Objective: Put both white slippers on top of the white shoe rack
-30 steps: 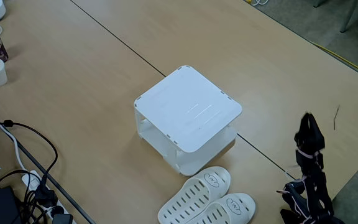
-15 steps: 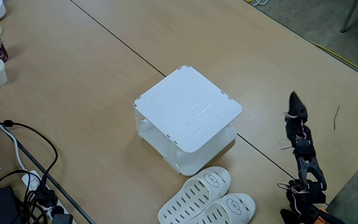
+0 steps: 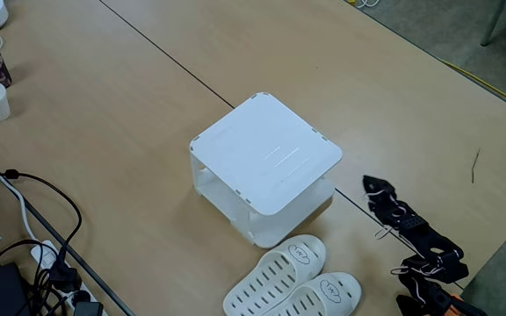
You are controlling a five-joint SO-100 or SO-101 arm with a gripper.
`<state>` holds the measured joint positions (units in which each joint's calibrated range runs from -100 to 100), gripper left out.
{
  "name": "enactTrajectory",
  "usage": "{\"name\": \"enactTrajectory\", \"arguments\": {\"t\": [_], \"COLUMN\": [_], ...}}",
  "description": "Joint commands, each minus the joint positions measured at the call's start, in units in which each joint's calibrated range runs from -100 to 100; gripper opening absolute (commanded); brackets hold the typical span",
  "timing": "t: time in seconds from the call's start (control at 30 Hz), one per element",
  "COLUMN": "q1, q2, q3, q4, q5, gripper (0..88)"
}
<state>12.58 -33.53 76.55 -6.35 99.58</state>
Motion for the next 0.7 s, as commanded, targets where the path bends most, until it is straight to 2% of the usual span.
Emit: {"name": "enactTrajectory", "arguments": {"t": [0.0,0.67], "q1": [-5.51,-31.17], "q2": [1.93,3.78], "q3": [-2.44,8.93], "q4": [0.40,0.40], "q5": [0.42,0.42], "gripper": [0.8,0.8]}}
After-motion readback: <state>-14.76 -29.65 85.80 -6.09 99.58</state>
